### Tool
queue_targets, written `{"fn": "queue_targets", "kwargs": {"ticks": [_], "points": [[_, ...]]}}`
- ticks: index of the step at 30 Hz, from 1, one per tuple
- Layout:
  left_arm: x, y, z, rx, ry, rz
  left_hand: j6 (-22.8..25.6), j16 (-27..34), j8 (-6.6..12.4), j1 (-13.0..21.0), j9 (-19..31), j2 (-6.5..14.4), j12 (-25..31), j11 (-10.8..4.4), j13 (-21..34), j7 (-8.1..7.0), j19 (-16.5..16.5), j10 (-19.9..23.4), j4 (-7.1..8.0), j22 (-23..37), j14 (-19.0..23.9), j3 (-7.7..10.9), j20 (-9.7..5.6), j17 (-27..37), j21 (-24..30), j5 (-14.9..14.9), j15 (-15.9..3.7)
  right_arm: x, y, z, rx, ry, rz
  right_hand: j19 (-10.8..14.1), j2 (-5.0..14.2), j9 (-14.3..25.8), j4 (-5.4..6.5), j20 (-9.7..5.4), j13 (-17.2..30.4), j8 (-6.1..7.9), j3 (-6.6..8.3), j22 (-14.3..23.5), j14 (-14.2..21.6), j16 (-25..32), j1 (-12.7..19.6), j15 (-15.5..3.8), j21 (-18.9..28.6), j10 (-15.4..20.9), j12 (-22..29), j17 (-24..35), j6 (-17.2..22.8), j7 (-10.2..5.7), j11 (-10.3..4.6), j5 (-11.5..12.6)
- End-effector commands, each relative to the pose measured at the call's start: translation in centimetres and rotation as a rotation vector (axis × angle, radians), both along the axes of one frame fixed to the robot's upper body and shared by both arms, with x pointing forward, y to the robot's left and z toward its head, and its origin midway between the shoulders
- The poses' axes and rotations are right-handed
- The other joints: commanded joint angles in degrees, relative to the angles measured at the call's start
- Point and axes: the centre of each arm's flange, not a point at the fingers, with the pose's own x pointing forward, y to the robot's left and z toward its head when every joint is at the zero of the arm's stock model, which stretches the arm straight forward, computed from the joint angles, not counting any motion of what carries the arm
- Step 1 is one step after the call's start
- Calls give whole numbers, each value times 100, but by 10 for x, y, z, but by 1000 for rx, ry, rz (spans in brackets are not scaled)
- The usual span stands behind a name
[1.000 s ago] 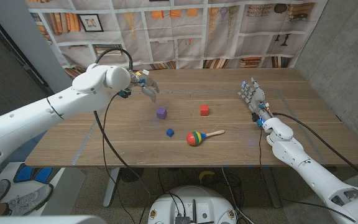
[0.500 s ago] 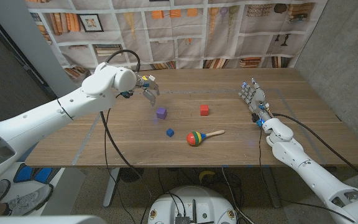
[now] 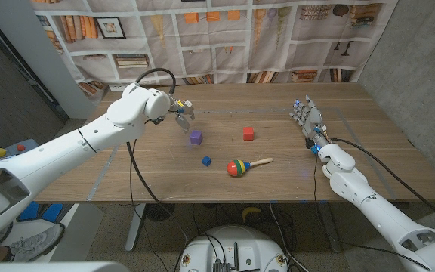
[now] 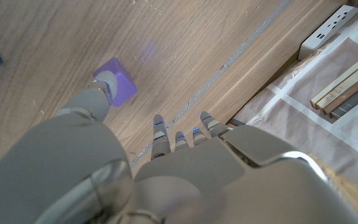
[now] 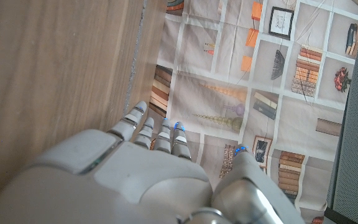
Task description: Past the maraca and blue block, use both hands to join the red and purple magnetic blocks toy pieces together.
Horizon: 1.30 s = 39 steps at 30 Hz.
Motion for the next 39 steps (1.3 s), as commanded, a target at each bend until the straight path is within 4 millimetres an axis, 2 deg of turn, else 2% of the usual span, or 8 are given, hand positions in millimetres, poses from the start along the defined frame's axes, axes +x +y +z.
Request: {"fn": "queue_targets", "kwargs": {"ticks": [1, 14, 21, 26, 39], "points": [[6, 2, -19, -7, -51, -14, 59, 52, 39, 86, 11, -4, 48, -36, 21, 20, 14, 18, 2, 22, -109, -42, -1, 23, 38, -1, 34, -1, -1, -2, 7, 1, -3, 53, 50, 23, -20, -12, 4, 36, 28, 20, 9, 22, -38, 51, -14, 40, 26, 16, 36, -45, 15, 38], [13, 1, -34, -33, -53, -44, 159, 83, 86, 125, 11, -43, 96, -109, 19, 5, 104, 147, 12, 24, 21, -107, 0, 23, 66, -7, -27, -3, -3, -4, 13, 2, -11, 63, 59, 22, -21, -10, 4, 39, 29, 20, 12, 29, -46, 53, -20, 43, 27, -1, 44, -58, 12, 39], [17, 1, -39, -41, -60, -53, 214, 96, 108, 124, 11, -68, 111, -97, 19, -5, 120, 202, 19, 25, 85, -150, 31, 23, 69, -15, -40, -4, -3, -5, 15, 4, -11, 66, 67, 22, -21, 3, 3, 39, 30, 21, 12, 33, -53, 50, -25, 41, 27, -10, 46, -63, 9, 40], [22, 1, -42, -32, -66, -63, 284, 112, 134, 132, 12, -84, 140, -186, 19, -24, 152, 306, 25, 27, 177, -194, 36, 23, 75, -18, -59, -3, -4, -4, 15, 7, -10, 76, 72, 22, -21, 10, 3, 38, 31, 21, 12, 36, -57, 39, -25, 43, 28, -19, 44, -67, 9, 41], [30, -3, -51, -46, -69, -72, 535, 132, 219, 177, 12, -84, 164, -236, 18, -16, 230, 449, 29, 28, 352, -266, 42, 22, 89, -20, -112, -1, -5, -5, 19, 11, -11, 86, 80, 22, -25, 13, 2, 40, 34, 22, 7, 40, -65, 32, -32, 41, 28, -42, 53, -77, 5, 42]]}}
